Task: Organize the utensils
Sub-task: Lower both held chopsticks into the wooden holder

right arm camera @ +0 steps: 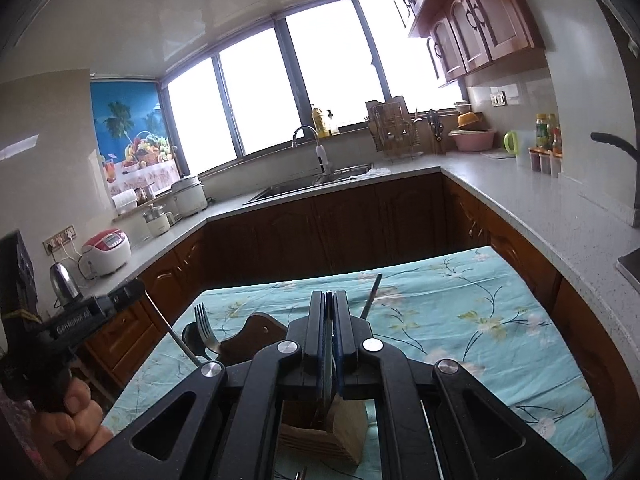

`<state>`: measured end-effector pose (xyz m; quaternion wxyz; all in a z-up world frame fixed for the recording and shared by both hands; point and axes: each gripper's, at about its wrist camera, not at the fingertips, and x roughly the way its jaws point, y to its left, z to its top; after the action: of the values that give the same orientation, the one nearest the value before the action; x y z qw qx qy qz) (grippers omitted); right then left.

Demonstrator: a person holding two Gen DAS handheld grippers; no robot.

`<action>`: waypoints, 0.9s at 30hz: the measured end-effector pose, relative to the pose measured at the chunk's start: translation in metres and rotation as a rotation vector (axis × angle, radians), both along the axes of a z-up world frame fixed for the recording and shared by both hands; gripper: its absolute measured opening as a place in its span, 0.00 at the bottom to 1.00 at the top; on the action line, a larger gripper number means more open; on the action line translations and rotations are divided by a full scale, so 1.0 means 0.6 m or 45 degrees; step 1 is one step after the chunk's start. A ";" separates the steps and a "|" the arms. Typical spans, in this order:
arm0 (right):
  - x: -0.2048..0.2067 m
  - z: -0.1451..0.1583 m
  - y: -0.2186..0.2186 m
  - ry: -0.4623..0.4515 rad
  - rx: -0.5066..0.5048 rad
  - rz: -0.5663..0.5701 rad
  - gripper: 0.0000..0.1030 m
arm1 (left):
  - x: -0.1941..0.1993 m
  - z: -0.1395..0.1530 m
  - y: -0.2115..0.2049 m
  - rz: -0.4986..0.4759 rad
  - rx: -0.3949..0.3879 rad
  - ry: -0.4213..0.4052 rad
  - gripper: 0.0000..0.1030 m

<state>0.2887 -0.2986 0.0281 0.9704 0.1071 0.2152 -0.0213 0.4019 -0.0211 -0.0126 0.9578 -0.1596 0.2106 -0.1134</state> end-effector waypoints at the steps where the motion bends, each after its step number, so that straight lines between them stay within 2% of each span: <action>1: -0.001 0.000 -0.002 0.001 0.001 -0.002 0.04 | 0.001 0.001 0.000 -0.003 0.004 0.006 0.03; 17: 0.003 0.000 -0.004 0.021 -0.002 -0.006 0.05 | 0.006 -0.003 0.003 -0.031 0.034 0.035 0.03; 19: 0.006 -0.003 -0.004 0.037 0.003 -0.004 0.09 | 0.007 -0.002 0.005 -0.036 0.030 0.042 0.03; 25: 0.006 -0.012 -0.009 0.060 0.035 -0.014 0.09 | 0.010 -0.001 0.005 -0.051 0.032 0.055 0.03; 27: 0.005 -0.013 -0.010 0.063 0.039 -0.020 0.14 | 0.011 -0.001 0.004 -0.053 0.035 0.061 0.04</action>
<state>0.2920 -0.3047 0.0205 0.9628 0.1232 0.2387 -0.0283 0.4086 -0.0186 -0.0135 0.9519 -0.1446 0.2385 -0.1267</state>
